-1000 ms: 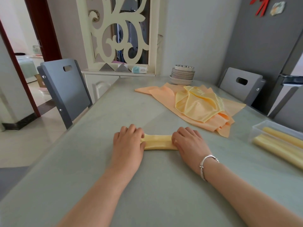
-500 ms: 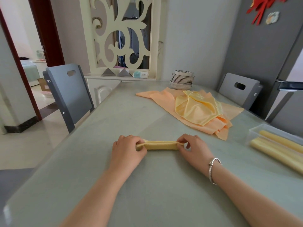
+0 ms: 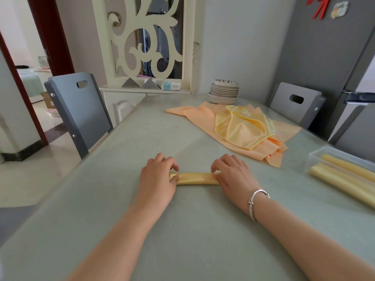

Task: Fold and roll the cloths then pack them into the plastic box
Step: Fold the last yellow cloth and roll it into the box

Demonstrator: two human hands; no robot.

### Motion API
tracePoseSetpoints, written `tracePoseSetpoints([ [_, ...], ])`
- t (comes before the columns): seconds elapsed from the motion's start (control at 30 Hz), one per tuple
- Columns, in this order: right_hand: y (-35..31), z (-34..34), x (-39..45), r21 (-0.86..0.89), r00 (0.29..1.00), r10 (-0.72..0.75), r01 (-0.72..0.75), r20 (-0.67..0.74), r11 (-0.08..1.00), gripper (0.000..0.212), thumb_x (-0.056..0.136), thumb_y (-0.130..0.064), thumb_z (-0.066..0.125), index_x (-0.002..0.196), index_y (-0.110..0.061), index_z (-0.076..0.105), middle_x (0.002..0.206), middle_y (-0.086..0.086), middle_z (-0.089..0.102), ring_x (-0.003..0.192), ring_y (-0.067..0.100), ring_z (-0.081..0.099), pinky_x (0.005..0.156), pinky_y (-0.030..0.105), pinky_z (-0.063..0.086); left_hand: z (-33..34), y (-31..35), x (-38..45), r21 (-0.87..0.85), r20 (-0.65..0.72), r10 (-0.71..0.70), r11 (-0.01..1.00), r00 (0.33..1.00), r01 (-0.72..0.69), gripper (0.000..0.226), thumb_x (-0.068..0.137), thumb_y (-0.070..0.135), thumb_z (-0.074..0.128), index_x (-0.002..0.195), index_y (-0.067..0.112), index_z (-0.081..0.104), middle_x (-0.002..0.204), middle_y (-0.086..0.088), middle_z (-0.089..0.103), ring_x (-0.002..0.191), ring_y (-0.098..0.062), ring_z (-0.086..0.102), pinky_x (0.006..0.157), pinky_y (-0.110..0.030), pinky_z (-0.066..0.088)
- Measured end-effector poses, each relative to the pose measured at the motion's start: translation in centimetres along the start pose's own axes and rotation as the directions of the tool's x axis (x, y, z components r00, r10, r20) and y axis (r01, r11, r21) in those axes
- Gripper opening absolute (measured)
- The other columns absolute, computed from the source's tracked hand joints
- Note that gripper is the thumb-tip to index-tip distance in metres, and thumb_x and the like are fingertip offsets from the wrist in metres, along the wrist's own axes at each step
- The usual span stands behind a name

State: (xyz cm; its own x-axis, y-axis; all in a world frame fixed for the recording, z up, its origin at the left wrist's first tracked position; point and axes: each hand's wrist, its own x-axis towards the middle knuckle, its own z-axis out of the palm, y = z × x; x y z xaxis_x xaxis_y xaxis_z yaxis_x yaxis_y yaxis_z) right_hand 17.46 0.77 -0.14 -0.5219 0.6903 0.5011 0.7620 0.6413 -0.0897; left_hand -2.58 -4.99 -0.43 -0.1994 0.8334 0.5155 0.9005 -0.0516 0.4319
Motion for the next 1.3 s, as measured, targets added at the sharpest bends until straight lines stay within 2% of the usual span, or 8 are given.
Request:
tracePoseSetpoints([
  [0.13,0.4,-0.4,-0.3,-0.003,0.99,-0.12,0.121,0.074,0.993,0.02,0.079,-0.005,0.059,0.092,-0.019,0.064,0.088,-0.003,0.062,0.08,0.023,0.06,0.079,0.031,0.045,0.3,0.5,0.1,0.103,0.057,0.153,0.982,0.987,-0.158,0.027,0.087,0.007,0.053,0.095,0.028,0.069,0.098,0.01,0.061,0.1,-0.016,0.05,0.074,-0.024,0.022],
  [0.27,0.9,-1.2,-0.5,0.038,0.983,-0.093,0.088,0.16,0.995,0.025,0.09,-0.027,0.054,0.113,-0.023,0.062,0.107,-0.005,0.062,0.099,0.016,0.056,0.094,0.024,0.034,-0.2,0.5,-0.1,0.13,0.108,0.135,0.98,0.985,-0.149,0.025,0.083,0.02,0.054,0.101,0.028,0.069,0.1,0.01,0.063,0.099,-0.014,0.054,0.081,-0.025,0.029],
  [0.4,0.4,-1.1,0.0,0.009,0.986,-0.055,0.054,0.156,0.998,0.024,0.09,-0.016,0.049,0.112,-0.022,0.057,0.107,-0.005,0.06,0.102,0.017,0.055,0.091,0.025,0.033,-0.6,0.6,-0.2,0.153,0.155,0.135,0.975,0.979,-0.158,0.024,0.081,0.024,0.055,0.102,0.03,0.065,0.099,0.01,0.063,0.097,-0.014,0.055,0.083,-0.026,0.032],
  [0.73,3.0,-6.5,-3.0,0.233,0.997,0.082,-0.077,-0.012,0.969,0.018,0.081,-0.007,0.058,0.094,-0.019,0.064,0.087,-0.009,0.065,0.088,0.015,0.059,0.086,0.028,0.04,-0.5,4.5,-0.1,0.117,-0.04,0.258,0.961,0.965,-0.252,0.018,0.067,0.018,0.081,0.077,0.029,0.07,0.074,0.014,0.069,0.074,-0.017,0.063,0.069,-0.029,0.035],
  [0.9,8.4,-10.6,-5.7,0.343,0.964,0.253,-0.209,-0.087,0.916,0.02,0.078,-0.004,0.064,0.09,-0.02,0.061,0.082,-0.014,0.061,0.076,0.004,0.055,0.07,0.006,0.037,0.4,11.9,1.7,-0.013,-0.097,0.372,0.927,0.923,-0.374,0.028,0.069,0.013,0.079,0.078,0.025,0.055,0.071,0.013,0.058,0.074,-0.019,0.057,0.075,-0.03,0.034],
  [1.03,13.8,-14.0,-8.7,0.281,0.933,0.317,-0.263,-0.169,0.923,0.025,0.077,-0.004,0.065,0.085,-0.025,0.056,0.08,-0.023,0.056,0.077,-0.003,0.055,0.074,0.009,0.038,3.6,18.2,3.8,-0.098,-0.068,0.535,0.836,0.842,-0.54,0.023,0.07,0.006,0.064,0.071,0.026,0.053,0.072,0.014,0.053,0.076,-0.02,0.053,0.075,-0.03,0.03],
  [1.13,17.3,-15.6,-10.5,0.206,0.919,0.336,-0.294,-0.206,0.933,0.024,0.077,-0.006,0.065,0.085,-0.027,0.056,0.084,-0.019,0.058,0.081,0.008,0.058,0.083,0.032,0.043,7.1,21.8,5.4,-0.136,-0.062,0.615,0.775,0.786,-0.617,0.023,0.068,0.009,0.061,0.068,0.031,0.068,0.075,0.016,0.055,0.079,-0.014,0.049,0.075,-0.026,0.023],
  [1.3,21.9,-17.6,-12.1,-0.081,0.941,0.319,-0.329,-0.112,0.941,0.022,0.084,-0.012,0.058,0.091,-0.032,0.053,0.095,-0.019,0.052,0.087,0.006,0.05,0.085,0.021,0.024,12.5,26.8,7.8,0.071,0.036,0.725,0.685,0.688,-0.725,0.022,0.085,0.015,0.059,0.093,0.028,0.074,0.098,0.017,0.066,0.096,-0.015,0.04,0.084,-0.03,0.02],
])
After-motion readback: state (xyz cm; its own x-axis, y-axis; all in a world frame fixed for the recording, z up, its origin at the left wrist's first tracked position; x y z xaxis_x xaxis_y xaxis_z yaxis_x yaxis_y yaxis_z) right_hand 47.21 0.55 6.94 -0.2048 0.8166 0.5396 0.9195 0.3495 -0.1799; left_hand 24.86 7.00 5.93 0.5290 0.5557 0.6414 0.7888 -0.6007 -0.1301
